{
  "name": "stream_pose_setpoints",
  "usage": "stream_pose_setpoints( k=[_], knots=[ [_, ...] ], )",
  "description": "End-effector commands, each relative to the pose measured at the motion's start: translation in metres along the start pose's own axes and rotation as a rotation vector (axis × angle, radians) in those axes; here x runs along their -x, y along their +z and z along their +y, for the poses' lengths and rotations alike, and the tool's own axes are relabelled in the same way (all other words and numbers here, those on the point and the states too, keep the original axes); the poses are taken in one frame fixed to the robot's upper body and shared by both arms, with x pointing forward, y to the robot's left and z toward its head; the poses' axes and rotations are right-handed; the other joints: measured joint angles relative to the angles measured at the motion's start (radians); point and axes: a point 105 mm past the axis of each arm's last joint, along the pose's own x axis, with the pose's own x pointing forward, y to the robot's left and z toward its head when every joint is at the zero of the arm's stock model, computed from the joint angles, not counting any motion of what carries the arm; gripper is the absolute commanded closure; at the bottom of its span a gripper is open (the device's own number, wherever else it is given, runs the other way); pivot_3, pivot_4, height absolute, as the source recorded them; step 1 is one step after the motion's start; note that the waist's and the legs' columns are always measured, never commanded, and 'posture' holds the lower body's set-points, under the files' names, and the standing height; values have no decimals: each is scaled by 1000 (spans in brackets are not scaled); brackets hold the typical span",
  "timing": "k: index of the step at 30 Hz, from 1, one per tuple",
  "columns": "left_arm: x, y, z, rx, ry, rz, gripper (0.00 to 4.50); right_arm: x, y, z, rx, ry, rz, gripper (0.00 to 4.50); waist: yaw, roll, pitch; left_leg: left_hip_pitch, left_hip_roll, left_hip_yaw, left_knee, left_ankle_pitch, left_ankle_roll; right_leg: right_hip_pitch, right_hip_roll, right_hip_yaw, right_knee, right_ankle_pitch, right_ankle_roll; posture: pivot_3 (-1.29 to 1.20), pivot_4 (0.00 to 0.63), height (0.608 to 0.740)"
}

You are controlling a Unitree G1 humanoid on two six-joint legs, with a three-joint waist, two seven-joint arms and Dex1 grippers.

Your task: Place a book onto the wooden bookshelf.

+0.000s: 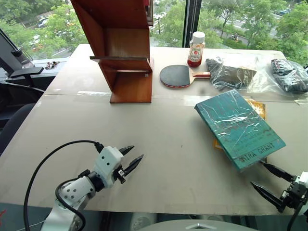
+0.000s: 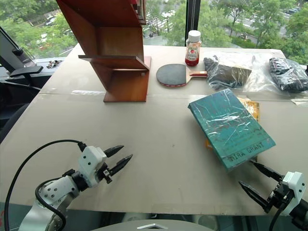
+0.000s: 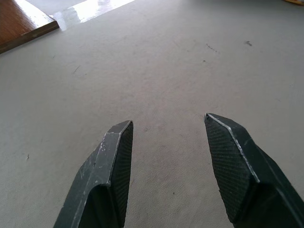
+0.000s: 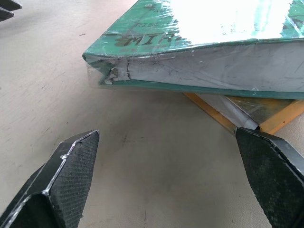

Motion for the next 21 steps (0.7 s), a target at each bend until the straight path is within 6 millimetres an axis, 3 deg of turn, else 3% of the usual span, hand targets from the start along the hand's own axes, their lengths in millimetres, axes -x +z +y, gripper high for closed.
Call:
stream_pose_setpoints(
  k=[1,21],
  knots=[
    [1,6,-2,-20,-7,-33,2075,7,3,-3,25,-22,-9,0,0,0,0,0,0,0,0,0,0,0,0,0,0,0,0,0,150,740],
    [7,1,-4,71,-35,-60,2075,16,11,-10,44,-61,4,0,0,0,0,0,0,0,0,0,0,0,0,0,0,0,0,0,150,740]
  ],
)
